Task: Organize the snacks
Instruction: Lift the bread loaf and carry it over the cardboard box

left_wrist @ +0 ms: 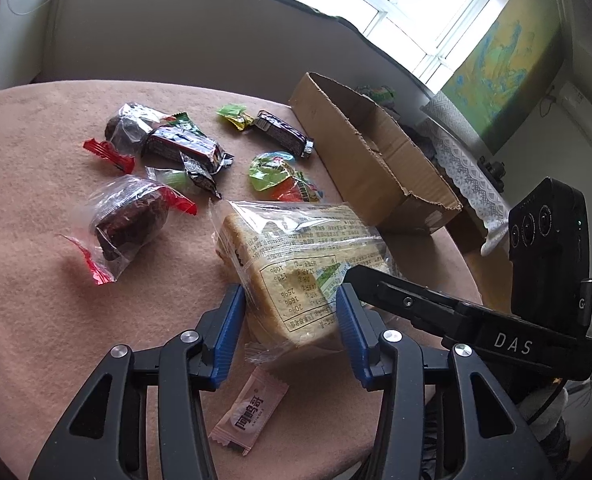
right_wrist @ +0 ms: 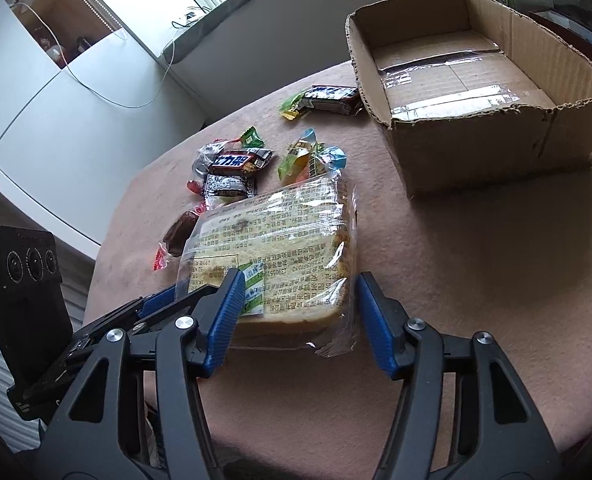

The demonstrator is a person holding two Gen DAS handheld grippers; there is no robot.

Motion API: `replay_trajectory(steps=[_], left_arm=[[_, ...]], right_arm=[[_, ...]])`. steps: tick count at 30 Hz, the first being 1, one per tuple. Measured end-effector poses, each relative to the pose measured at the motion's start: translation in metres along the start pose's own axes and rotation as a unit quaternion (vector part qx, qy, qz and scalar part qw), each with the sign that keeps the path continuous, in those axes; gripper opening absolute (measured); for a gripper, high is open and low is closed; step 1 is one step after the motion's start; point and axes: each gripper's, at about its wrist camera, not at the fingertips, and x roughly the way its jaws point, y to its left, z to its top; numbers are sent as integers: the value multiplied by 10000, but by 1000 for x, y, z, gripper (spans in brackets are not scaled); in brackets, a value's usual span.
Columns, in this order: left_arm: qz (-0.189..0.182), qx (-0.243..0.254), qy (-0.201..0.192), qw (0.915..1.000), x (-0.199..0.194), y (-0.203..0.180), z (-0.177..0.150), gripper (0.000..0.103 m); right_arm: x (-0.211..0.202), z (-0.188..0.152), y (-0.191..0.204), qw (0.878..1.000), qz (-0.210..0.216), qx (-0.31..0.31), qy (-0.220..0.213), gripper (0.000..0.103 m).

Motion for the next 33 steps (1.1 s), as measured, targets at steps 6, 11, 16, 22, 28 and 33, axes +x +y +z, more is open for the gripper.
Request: replay_trajectory(steps=[6,11,16,22,28,33], left_arm=[[19,55,-145,9999,-10,-6,3,46],[-19,186,-317,9993,-20,-15,11,46],[-128,322,-486,9982,-25,-27,26,46],[-245,508,-582,9967,-15,-47,48,46],[-393,589,-565,9959,3,-65,68,45],[-458,699,-491,9953,22,-78,83,45]], right_arm=[[-12,2,7,9998,16,-87,-179,60],[-29,10,13,9991,19,-146,-405,60],[-48,25,14,9977,-9,-200,-640,60],[-66,45,4,9959,-104,-198,-877,60],[-79,66,-14,9941,-228,-179,-1046,60],[-84,81,-35,9932,-313,-76,-1122,60]])
